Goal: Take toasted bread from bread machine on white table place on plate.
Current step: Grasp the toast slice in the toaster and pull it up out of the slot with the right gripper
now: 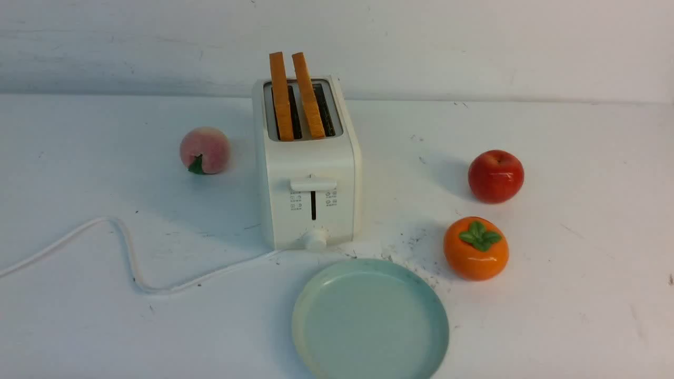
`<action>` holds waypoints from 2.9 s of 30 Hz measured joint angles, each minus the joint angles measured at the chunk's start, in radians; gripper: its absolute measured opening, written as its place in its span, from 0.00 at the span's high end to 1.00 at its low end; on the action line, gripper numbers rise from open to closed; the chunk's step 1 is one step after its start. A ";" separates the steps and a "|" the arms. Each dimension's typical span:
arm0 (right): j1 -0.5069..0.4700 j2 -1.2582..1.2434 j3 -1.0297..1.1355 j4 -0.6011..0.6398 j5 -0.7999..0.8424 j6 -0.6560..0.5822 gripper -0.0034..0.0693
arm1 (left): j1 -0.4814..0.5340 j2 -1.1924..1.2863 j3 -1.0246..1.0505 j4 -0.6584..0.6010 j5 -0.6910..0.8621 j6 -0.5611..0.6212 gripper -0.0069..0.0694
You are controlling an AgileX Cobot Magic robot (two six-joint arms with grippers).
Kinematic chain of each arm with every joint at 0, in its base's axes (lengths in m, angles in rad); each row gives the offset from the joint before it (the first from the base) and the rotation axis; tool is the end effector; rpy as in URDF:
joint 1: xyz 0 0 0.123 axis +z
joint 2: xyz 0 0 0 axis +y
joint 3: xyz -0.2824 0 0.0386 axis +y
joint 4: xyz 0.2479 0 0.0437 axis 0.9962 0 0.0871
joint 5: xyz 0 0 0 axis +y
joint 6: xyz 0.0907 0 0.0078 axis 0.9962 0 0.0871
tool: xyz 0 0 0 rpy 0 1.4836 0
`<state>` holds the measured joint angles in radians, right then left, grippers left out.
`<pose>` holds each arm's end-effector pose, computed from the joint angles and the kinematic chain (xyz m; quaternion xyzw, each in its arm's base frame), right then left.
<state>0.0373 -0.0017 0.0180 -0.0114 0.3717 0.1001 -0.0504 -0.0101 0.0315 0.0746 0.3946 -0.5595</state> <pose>0.0530 0.0016 0.1737 0.0222 0.8048 0.0359 0.5921 0.0522 0.0000 0.1677 -0.1856 0.7915 -0.1444 0.5641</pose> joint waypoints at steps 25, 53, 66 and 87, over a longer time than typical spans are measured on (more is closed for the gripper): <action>0.000 0.000 0.000 0.000 0.000 0.000 0.62 | 0.000 0.000 0.000 0.000 0.000 0.000 0.60; -0.001 0.000 0.000 0.000 0.000 0.000 0.62 | 0.000 0.000 0.000 0.000 0.000 0.000 0.60; -0.001 0.000 0.000 0.000 0.000 0.000 0.62 | 0.000 0.000 0.000 0.000 0.000 0.000 0.59; -0.001 0.000 0.000 0.000 0.000 0.000 0.62 | 0.000 0.000 0.000 -0.610 -0.293 -0.193 0.59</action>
<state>0.0363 -0.0017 0.0180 -0.0114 0.3717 0.1001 -0.0504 -0.0101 0.0315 -0.5352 0.1018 -0.7530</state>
